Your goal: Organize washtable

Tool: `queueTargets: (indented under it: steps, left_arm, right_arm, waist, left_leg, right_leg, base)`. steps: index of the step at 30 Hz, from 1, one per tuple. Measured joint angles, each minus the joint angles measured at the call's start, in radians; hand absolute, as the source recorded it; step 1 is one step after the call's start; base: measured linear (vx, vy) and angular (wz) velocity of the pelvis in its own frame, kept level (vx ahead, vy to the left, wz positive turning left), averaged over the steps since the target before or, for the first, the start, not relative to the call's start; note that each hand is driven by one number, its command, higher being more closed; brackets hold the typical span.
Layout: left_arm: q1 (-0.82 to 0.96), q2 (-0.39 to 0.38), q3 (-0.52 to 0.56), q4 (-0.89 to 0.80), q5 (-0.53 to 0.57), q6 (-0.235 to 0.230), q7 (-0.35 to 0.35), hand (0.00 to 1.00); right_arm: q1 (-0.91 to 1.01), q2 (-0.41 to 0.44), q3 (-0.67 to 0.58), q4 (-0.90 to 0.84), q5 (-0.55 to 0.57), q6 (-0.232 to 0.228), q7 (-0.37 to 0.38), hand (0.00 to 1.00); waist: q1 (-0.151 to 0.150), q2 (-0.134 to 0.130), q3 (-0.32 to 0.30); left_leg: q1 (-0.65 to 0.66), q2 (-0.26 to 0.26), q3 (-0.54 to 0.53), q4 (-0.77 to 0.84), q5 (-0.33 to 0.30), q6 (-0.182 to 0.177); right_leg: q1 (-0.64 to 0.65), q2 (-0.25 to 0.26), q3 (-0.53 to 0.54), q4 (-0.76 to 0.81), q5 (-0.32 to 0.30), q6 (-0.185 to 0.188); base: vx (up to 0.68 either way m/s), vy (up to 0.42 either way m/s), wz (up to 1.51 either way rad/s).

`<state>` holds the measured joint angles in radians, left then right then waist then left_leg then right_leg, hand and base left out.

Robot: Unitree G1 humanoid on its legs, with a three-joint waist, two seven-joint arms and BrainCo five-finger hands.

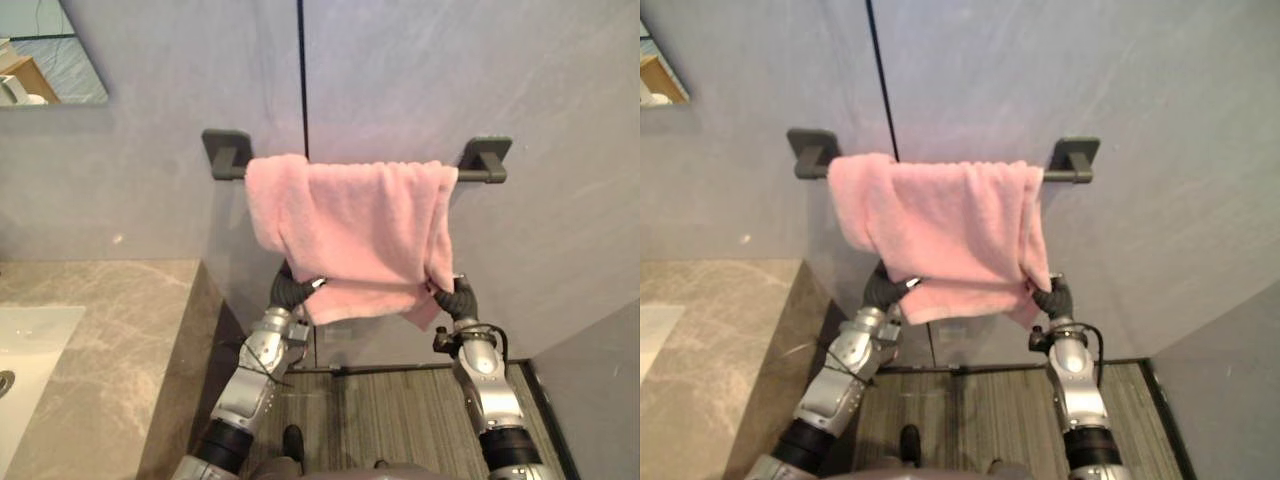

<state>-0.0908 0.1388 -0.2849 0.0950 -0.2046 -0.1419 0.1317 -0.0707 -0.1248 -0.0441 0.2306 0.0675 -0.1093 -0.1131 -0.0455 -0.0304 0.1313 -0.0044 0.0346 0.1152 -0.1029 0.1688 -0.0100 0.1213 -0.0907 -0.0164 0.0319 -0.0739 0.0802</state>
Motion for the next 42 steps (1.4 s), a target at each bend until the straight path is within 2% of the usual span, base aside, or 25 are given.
queueTargets:
  steps: [10, 19, 28, 29, 35, 42]
  left_arm:
    - [0.001, -0.029, -0.026, 0.052, -0.021, 0.003, -0.004, 1.00]
    - [0.003, -0.050, -0.031, 0.074, -0.041, 0.008, -0.021, 1.00]
    - [0.005, -0.059, -0.036, 0.109, -0.043, 0.009, -0.021, 1.00]
    - [0.008, -0.059, -0.035, 0.109, -0.043, 0.009, -0.021, 0.00]
    - [0.054, -0.057, 0.016, 0.109, -0.070, 0.009, -0.017, 0.00]
    - [0.057, -0.055, 0.042, 0.109, -0.100, 0.009, -0.016, 0.00]
  right_arm:
    - [-0.001, 0.002, -0.040, 0.044, 0.001, 0.000, -0.017, 1.00]
    - [-0.002, 0.041, -0.086, 0.073, 0.004, 0.001, -0.020, 1.00]
    - [-0.006, 0.061, -0.105, 0.107, 0.003, 0.001, -0.023, 1.00]
    - [-0.007, 0.064, -0.105, 0.110, 0.002, 0.001, -0.023, 0.00]
    - [-0.012, 0.069, -0.147, 0.147, 0.002, 0.003, -0.060, 0.00]
    - [-0.009, 0.079, -0.133, 0.150, 0.001, 0.015, -0.057, 0.00]
  waist:
    - [-0.003, -0.002, -0.015]
    - [-0.006, -0.003, -0.017]
    - [-0.005, -0.015, -0.025]
    - [-0.006, -0.015, -0.025]
    - [-0.003, -0.013, -0.024]
    - [-0.004, -0.012, -0.023]
  left_leg:
    - [0.000, -0.001, -0.003, 0.000, 0.000, 0.000]
    - [0.000, -0.001, -0.003, 0.000, 0.000, 0.000]
    - [0.000, -0.003, -0.001, 0.000, 0.000, 0.000]
    - [0.001, -0.003, -0.001, 0.000, -0.001, 0.001]
    - [0.012, -0.009, -0.006, 0.000, -0.006, 0.002]
    - [0.013, -0.023, -0.010, 0.000, -0.013, 0.008]
  right_leg:
    - [0.001, -0.001, -0.003, 0.002, -0.002, 0.005]
    - [0.001, -0.001, -0.004, 0.003, -0.003, 0.006]
    - [0.002, -0.002, -0.004, 0.003, -0.011, 0.005]
    - [0.003, -0.003, -0.004, 0.002, -0.012, 0.006]
    - [0.020, -0.008, -0.014, -0.001, -0.023, 0.011]
    - [0.024, -0.021, -0.019, -0.002, -0.029, 0.010]
  base:
    - [0.00, 0.000, 0.00]
    - [0.00, 0.000, 0.00]
    - [0.00, 0.000, 0.00]
    - [0.00, 0.000, 0.00]
    - [0.00, -0.002, 0.04]
    - [0.02, -0.003, 0.02]
